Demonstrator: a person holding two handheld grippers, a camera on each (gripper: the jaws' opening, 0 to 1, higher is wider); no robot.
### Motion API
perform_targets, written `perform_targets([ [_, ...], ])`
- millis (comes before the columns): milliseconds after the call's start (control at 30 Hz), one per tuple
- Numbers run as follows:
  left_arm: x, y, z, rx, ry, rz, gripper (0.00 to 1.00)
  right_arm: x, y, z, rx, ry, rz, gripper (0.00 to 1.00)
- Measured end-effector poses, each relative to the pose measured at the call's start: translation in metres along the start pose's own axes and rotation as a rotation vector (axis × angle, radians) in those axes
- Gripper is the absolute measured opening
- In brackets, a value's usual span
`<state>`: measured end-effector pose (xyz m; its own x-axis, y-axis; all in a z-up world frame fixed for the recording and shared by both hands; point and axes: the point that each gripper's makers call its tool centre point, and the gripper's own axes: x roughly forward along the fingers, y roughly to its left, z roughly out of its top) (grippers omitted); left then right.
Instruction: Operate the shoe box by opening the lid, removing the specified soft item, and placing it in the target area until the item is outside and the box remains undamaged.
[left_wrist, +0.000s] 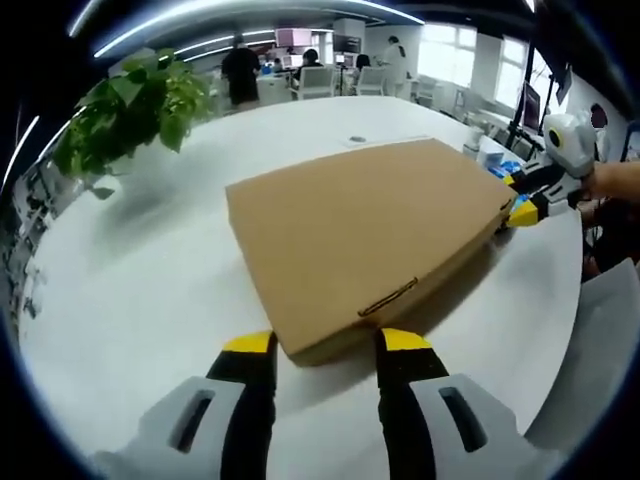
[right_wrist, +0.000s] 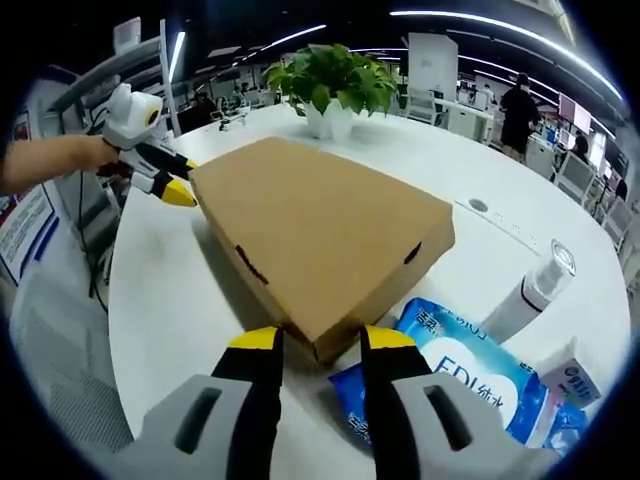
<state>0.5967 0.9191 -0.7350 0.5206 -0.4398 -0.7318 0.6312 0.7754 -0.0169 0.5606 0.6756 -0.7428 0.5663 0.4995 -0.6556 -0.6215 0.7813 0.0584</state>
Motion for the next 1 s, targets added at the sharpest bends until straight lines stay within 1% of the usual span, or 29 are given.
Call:
perform_targets([
  [200, -0.002, -0.002, 0.000, 0.022, -0.002, 0.004, 0.41, -0.004, 0.000, 0.000, 0.011, -0.010, -0.004, 0.26],
  [300, -0.005, -0.004, -0.001, 0.030, -0.007, 0.007, 0.42, -0.009, 0.000, 0.001, -0.003, -0.019, -0.014, 0.25],
  [433, -0.012, -0.006, -0.003, 0.038, -0.016, 0.017, 0.46, -0.017, -0.002, 0.001, 0.007, -0.034, -0.026, 0.29],
  [633, -0.024, -0.012, -0.003, 0.034, -0.039, 0.025, 0.48, -0.037, -0.005, -0.004, 0.025, -0.064, -0.061, 0.34],
  [1000, -0.052, -0.038, -0.002, 0.026, -0.110, 0.016, 0.55, -0.081, -0.014, -0.025, 0.069, -0.106, -0.137, 0.44],
])
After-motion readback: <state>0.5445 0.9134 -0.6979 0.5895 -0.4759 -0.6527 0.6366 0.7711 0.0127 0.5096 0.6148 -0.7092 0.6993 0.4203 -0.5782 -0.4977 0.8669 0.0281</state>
